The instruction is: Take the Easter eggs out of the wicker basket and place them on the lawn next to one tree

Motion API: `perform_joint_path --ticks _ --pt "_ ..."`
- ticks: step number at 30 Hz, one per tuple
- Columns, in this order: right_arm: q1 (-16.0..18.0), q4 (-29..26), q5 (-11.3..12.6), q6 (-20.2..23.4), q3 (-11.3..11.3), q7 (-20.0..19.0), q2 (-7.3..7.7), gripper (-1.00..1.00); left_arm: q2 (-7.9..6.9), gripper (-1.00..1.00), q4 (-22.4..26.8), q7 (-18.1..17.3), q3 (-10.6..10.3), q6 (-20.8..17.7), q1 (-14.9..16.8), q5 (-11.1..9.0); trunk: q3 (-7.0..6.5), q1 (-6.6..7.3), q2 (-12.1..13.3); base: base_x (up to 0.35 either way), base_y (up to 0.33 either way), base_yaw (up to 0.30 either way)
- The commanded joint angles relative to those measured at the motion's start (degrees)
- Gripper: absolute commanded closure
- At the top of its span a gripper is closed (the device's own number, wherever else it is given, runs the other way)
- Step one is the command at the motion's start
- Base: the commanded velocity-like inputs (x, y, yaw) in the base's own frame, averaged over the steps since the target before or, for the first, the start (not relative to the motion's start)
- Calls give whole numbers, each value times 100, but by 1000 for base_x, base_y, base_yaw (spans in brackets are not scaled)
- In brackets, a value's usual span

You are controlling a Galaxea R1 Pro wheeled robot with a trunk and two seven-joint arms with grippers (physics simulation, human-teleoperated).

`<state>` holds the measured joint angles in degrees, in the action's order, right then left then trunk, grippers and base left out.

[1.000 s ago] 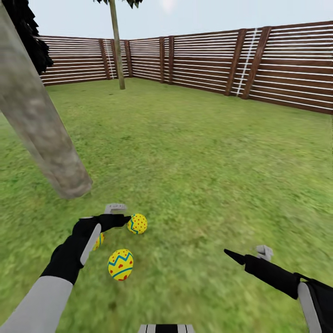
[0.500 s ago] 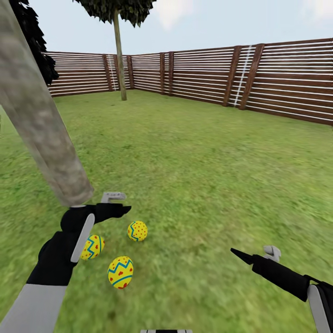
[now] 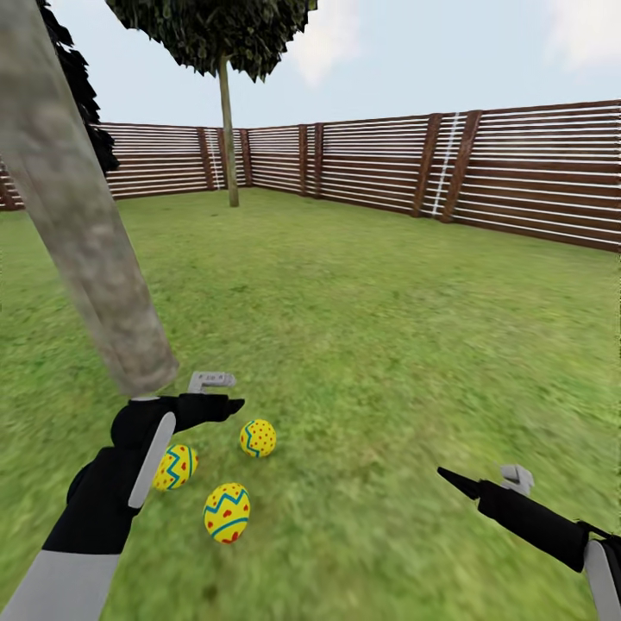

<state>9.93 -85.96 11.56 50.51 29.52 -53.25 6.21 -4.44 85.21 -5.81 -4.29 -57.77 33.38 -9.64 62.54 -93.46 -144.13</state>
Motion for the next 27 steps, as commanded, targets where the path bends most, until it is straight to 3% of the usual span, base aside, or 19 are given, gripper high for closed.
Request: perform_joint_path --ticks 1,15,27 --pt "-3 0 -2 24 9 -20 1 -100 -4 -100 4 0 -4 -23 -1 -13 -18 6 0 -227 0 0" --pt "-35 54 -23 16 18 -36 3 -100 -22 -100 -4 0 -1 -16 -108 2 -328 42 18 -37 0 0" --pt "-175 70 -29 13 42 -4 45 -100 -257 -100 -33 0 -1 -24 -113 6 -594 73 34 0 0 0"
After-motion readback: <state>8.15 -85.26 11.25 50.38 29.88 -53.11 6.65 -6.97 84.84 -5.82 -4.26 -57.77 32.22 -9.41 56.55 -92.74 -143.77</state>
